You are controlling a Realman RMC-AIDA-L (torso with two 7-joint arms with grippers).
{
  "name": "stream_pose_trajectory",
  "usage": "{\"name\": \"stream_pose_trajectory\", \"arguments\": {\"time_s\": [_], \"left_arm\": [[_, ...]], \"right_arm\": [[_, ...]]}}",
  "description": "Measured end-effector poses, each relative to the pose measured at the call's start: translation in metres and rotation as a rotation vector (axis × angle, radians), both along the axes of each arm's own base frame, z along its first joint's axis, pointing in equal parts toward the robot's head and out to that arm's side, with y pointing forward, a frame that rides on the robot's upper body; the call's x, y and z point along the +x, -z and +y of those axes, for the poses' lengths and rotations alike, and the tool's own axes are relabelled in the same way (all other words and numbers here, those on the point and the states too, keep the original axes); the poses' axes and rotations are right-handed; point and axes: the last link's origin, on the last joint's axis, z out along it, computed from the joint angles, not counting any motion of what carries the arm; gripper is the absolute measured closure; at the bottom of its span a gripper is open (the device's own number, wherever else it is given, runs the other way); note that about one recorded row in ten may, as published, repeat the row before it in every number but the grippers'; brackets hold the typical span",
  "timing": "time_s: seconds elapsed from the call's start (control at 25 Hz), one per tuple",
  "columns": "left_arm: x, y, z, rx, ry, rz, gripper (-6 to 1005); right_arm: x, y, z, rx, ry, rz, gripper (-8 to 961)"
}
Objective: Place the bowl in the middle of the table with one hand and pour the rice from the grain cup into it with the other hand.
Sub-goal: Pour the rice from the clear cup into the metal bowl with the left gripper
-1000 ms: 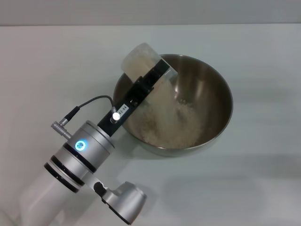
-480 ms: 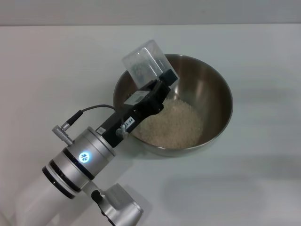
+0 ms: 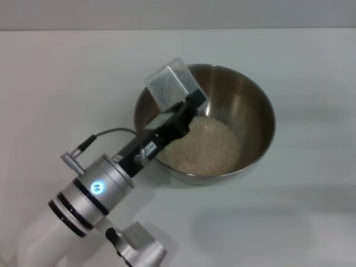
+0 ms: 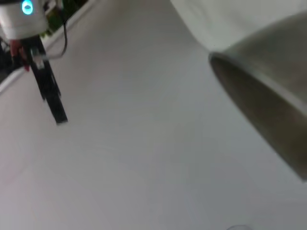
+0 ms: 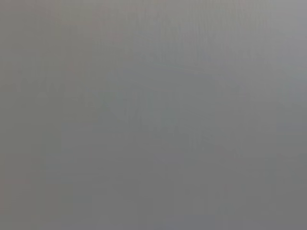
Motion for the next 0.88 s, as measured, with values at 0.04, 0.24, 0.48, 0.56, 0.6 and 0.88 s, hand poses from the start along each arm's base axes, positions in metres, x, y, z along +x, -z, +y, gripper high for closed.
{"name": "stream_pose_trajectory", "arguments": {"time_s": [0.04, 0.24, 0.48, 0.56, 0.6, 0.88], "left_arm": [[0.000, 0.000, 0.000, 0.000, 0.000, 0.000, 973], [-0.005, 0.005, -0.004, -0.044, -0.014, 0.011, 973], [-0.006, 0.003, -0.003, -0.036, -0.025, 0.007, 973], [-0.006, -0.001, 0.001, -0.016, -0.038, -0.007, 973], [-0.006, 0.000, 0.000, -0.017, -0.039, -0.008, 972], [-0.010, 0.004, -0.005, -0.047, -0.049, 0.010, 972]], "right_arm": [[0.000, 0.000, 0.000, 0.000, -0.001, 0.000, 549], [0.000, 0.000, 0.000, -0.001, -0.005, 0.006, 550], [0.000, -0.001, -0.003, -0.001, -0.017, 0.016, 550], [0.000, -0.001, -0.004, 0.000, -0.019, 0.017, 550], [0.000, -0.001, -0.004, 0.001, -0.020, 0.017, 550], [0.000, -0.001, -0.006, 0.001, -0.020, 0.019, 549]]}}
